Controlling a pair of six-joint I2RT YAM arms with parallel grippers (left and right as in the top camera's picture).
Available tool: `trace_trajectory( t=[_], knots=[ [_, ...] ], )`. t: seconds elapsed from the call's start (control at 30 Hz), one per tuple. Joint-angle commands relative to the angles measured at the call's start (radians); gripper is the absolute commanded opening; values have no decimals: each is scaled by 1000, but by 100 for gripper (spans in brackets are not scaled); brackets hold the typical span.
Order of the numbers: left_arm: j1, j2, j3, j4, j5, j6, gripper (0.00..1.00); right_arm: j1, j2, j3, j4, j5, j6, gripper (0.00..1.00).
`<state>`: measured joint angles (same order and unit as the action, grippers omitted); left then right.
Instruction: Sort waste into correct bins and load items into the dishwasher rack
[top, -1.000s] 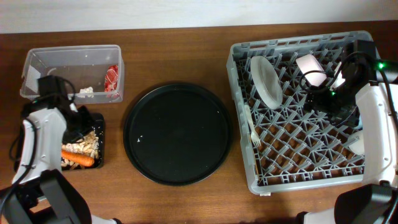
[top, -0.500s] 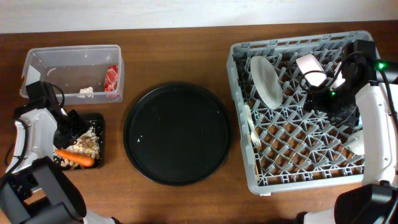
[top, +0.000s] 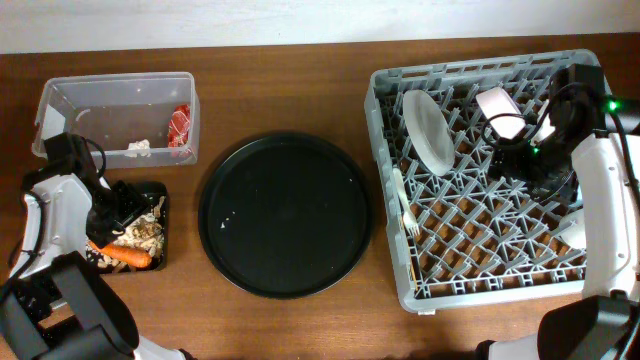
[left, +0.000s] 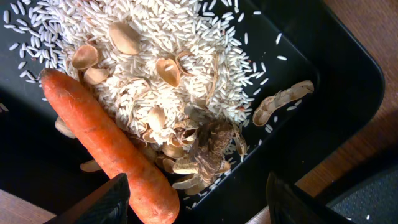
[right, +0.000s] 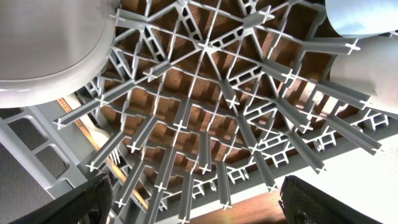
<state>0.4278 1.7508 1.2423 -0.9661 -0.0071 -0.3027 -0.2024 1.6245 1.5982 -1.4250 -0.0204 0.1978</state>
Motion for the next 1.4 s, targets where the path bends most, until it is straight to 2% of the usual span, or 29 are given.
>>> trace_trajectory(
  t=[0.0,0.27,0.37,0.5,0.6,0.63,0.73,0.9,0.97,1.03,1.2,1.37],
  knots=[
    [3,-12,16,-6,16,2,70,-1,4,-5,-1,-2,-7,90],
    [-3,-120,16,-11,74,6,71,-1,4,-5,-1,-2,-7,90],
    [-45,-168,16,-9,89,18,71,-1,4,-5,0,-16,-7,93],
    [-209,-220,16,32,102,79,76,8,4,-5,26,-155,-84,96],
    [-391,-212,16,86,100,172,84,71,4,-5,57,-194,-111,100],
    [-439,-211,16,89,95,203,92,103,4,-5,56,-193,-132,100],
    [-513,-208,16,16,57,225,99,193,4,-5,32,-137,-149,99],
    [-442,-210,16,-273,56,221,99,268,-1,-19,-7,-71,-111,99],
    [-413,-229,7,-303,62,222,99,268,-28,-74,39,-72,-85,99],
    [-411,-276,-24,-258,68,222,99,268,-85,-160,109,-72,-68,99],
    [-425,-578,-269,-20,93,225,99,268,-422,-520,361,-25,-6,99],
    [-425,-898,-479,133,116,169,99,268,-759,-719,461,-11,-5,99]
  ],
)
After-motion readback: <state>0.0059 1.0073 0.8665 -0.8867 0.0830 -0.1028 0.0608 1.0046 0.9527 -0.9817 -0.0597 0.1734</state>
